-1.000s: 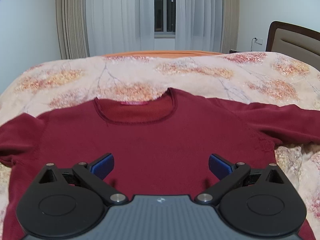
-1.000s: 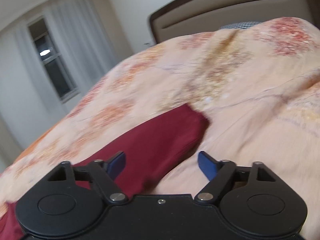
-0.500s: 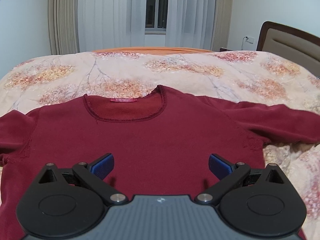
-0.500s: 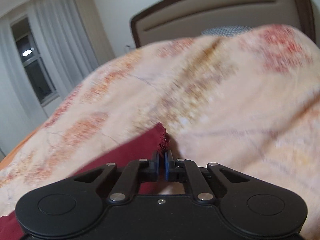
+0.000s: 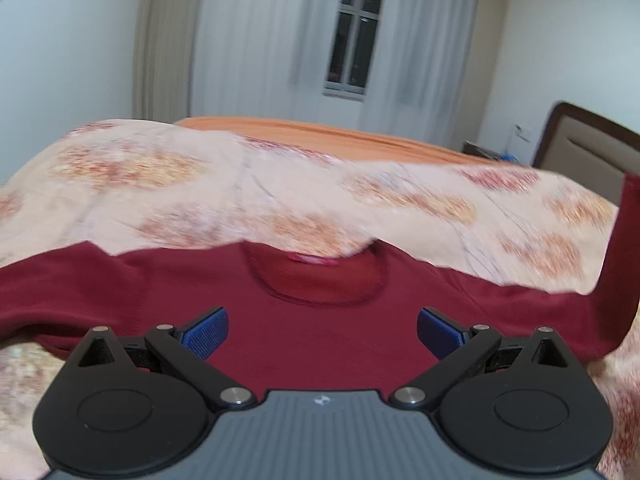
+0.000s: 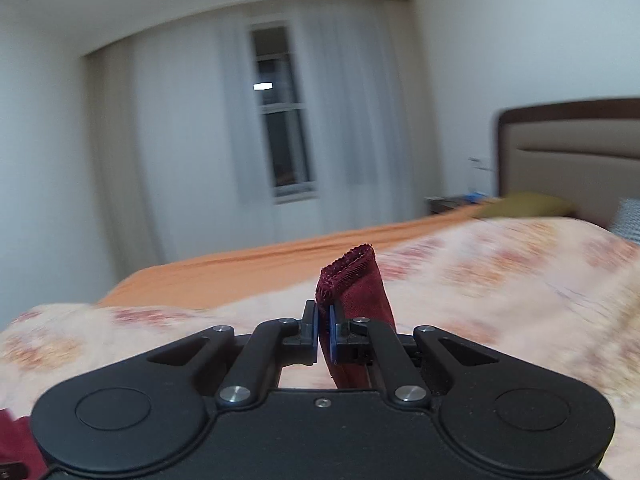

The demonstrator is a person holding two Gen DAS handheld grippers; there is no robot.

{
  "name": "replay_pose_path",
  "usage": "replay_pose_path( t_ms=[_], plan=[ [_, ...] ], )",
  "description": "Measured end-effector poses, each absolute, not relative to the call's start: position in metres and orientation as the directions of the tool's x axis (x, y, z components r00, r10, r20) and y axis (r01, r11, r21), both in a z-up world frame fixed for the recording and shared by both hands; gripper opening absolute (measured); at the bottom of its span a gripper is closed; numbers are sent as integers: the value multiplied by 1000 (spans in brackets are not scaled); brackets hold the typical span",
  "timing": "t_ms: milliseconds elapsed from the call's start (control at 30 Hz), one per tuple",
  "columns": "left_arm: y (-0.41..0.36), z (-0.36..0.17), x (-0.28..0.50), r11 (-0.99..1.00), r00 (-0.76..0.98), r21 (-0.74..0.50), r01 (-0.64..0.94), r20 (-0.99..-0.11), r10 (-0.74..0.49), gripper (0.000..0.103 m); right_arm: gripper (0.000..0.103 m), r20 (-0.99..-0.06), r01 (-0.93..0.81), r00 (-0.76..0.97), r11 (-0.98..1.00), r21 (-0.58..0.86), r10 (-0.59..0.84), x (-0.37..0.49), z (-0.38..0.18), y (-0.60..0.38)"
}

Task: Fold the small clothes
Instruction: 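Lift the held sleeve and lay it across the sweater body, then open the right gripper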

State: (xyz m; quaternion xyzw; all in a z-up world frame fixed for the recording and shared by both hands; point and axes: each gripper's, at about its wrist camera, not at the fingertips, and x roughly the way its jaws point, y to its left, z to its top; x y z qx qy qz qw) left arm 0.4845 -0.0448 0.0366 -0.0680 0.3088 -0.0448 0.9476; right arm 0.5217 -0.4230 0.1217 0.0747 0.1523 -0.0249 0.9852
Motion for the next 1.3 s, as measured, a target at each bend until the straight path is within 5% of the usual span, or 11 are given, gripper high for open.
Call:
replay_pose_path(
  t_ms=[267,500,700,967,1300],
  plan=[
    [31,45,473,978,828,-176,-110,-561,-9,103,5,-344,-249,899,962,109,271,543,108,-264],
    [76,28,469,959,805,-207,-194,-593,35,102,5,-504,-344,810,939,6,300,538,20,-163],
    [86,11,470,956,790,-203,-212,-611,46,102,10,-550,-420,774,904,-76,313,518,-30,-123],
    [73,-4,479,944,797,-283,-167,-602,-40,102,84,-483,-429,807,899,-84,340,492,-24,-168],
    [0,-27,509,966,818,-257,-17,-559,-135,103,99,-409,-39,912,991,-130,-17,485,-24,-315]
  ],
)
